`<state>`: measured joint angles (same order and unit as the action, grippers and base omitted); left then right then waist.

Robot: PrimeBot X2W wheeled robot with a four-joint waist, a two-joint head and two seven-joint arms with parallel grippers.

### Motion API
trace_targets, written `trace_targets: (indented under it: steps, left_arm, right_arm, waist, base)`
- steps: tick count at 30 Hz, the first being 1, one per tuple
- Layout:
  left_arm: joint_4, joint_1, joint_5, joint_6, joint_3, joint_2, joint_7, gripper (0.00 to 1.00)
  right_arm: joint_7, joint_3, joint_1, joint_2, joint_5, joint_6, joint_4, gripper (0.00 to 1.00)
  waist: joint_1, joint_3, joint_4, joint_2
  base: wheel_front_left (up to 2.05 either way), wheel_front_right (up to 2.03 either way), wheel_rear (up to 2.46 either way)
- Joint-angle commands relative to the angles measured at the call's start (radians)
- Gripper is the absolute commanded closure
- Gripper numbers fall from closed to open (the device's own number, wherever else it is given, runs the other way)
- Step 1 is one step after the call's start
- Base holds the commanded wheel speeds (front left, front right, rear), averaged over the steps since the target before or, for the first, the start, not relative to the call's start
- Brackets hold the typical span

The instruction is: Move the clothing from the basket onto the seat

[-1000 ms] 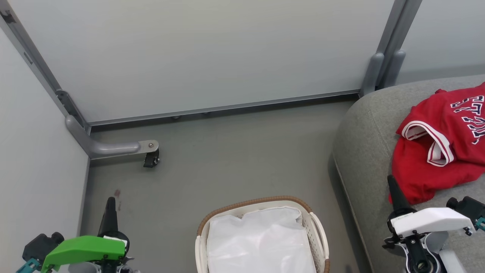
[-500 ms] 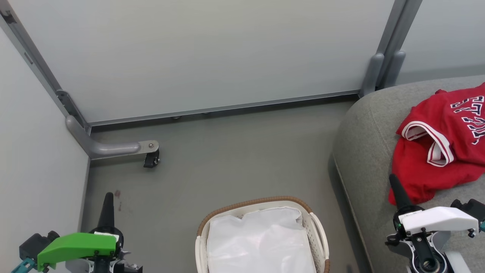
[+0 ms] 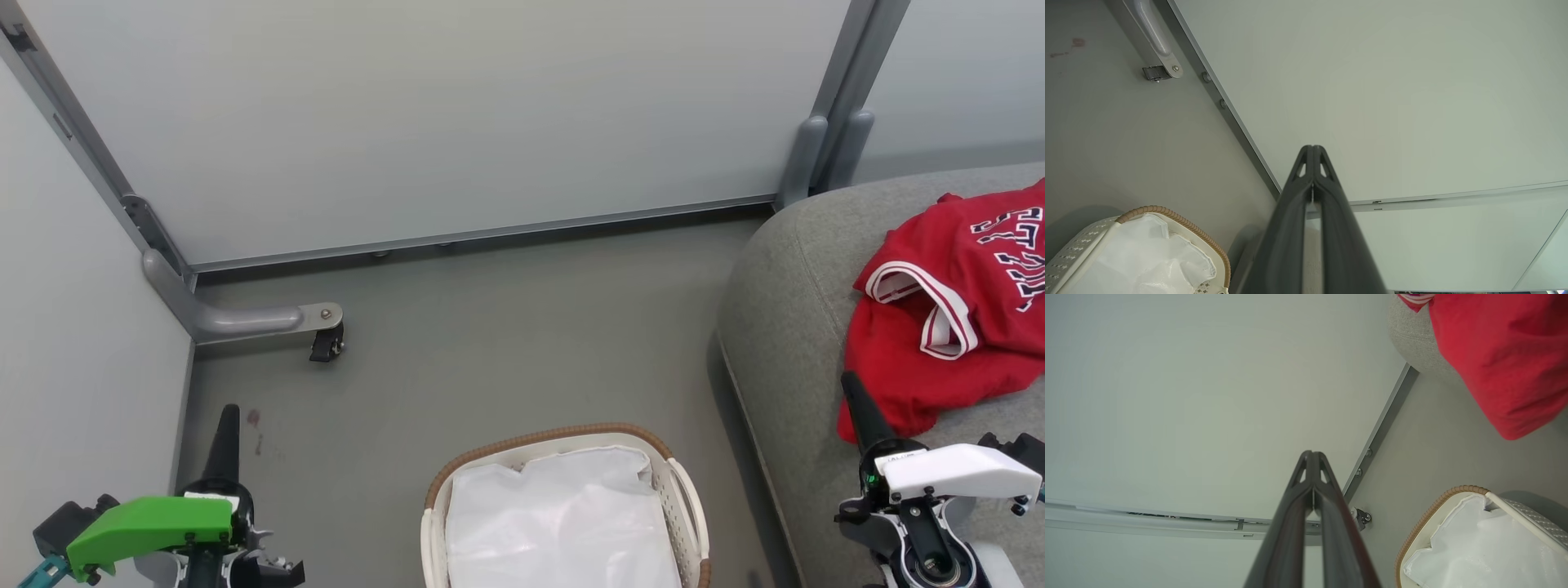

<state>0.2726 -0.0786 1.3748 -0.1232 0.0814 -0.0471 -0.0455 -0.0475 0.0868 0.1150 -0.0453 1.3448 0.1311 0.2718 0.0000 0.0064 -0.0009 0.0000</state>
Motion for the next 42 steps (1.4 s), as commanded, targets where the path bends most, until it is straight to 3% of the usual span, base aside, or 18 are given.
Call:
trace_targets:
  steps: [1,33,42]
  left_arm:
    - [-0.008,-0.021,0.023,-0.005,0.006,-0.005,-0.008,1.0]
    - [-0.029,-0.037,0.234,-0.01,0.034,-0.005,-0.069,1.0]
    - [-0.029,-0.036,0.24,-0.009,0.035,-0.005,-0.073,1.0]
  right_arm:
    - [-0.007,0.005,-0.004,-0.006,0.025,0.0,-0.009,1.0]
    - [-0.068,0.029,-0.011,-0.008,0.262,-0.001,-0.029,1.0]
    - [-0.07,0.03,-0.012,-0.008,0.269,-0.001,-0.029,1.0]
  waist:
    - [0.0,0.0,0.0,0.0]
    - [0.0,-0.003,0.001,0.0]
    - [0.0,-0.003,0.001,0.0]
  base:
    - [0.0,0.0,0.0]
    - [0.0,0.0,0.0]
    - [0.0,0.0,0.0]
